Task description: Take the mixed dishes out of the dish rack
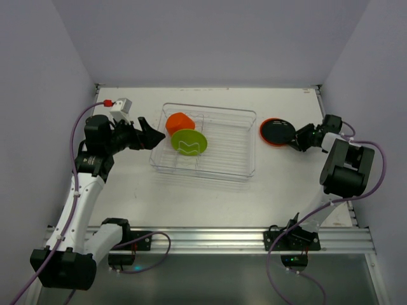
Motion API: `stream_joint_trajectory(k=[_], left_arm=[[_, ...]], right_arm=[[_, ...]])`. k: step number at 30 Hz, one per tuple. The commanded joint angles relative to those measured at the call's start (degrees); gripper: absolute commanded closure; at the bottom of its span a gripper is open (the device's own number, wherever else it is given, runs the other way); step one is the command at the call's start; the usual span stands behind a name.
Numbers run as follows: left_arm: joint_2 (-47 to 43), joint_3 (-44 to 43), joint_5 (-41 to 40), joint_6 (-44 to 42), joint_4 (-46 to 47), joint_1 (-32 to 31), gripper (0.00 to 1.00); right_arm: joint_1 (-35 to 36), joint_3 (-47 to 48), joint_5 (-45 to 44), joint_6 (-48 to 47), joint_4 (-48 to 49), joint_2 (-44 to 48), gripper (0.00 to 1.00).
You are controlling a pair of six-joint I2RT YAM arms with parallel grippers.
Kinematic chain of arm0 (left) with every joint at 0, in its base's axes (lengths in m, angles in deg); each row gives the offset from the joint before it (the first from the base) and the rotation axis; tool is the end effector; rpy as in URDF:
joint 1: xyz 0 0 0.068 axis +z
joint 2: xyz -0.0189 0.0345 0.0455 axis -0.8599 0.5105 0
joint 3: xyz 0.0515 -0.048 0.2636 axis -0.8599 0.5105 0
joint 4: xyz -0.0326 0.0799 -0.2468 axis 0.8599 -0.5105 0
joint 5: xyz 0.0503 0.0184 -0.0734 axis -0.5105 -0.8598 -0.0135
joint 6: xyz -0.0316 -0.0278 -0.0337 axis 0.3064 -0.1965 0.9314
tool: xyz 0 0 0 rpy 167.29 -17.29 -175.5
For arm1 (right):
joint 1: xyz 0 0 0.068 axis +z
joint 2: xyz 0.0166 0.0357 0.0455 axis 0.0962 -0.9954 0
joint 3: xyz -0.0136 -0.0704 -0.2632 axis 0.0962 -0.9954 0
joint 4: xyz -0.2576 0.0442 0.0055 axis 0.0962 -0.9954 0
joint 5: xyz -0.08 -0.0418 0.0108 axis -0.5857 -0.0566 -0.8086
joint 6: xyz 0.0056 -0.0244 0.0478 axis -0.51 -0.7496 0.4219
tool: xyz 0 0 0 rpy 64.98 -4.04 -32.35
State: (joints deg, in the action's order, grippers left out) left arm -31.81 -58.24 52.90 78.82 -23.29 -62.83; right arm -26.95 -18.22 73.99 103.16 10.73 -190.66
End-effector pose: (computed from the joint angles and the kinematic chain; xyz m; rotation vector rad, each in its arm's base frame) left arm 0.2099 -0.0316 0.3420 0.0521 1.9927 -0.8285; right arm 0.3491 -0.1180 0.1567 1.1869 2.2267 0.8178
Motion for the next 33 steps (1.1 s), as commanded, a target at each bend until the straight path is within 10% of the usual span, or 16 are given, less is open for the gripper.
stream_joint_trajectory(k=[1, 26, 33], left_arm=[[-0.8, 0.0, 1.4, 0.1, 1.7, -0.4, 0.0], [-1.1, -0.2, 2.2, -0.2, 1.8, -0.4, 0.0], [-0.9, -0.2, 1.1, 0.0, 1.3, -0.4, 0.0]], right_arm=[[-0.1, 2.0, 2.5, -1.3, -2.8, -0.2, 0.63], [3.4, -8.1, 1.0, -5.8, -6.7, 22.8, 0.45], [7.1, -17.5, 3.2, -6.6, 2.6, 43.3, 0.01]])
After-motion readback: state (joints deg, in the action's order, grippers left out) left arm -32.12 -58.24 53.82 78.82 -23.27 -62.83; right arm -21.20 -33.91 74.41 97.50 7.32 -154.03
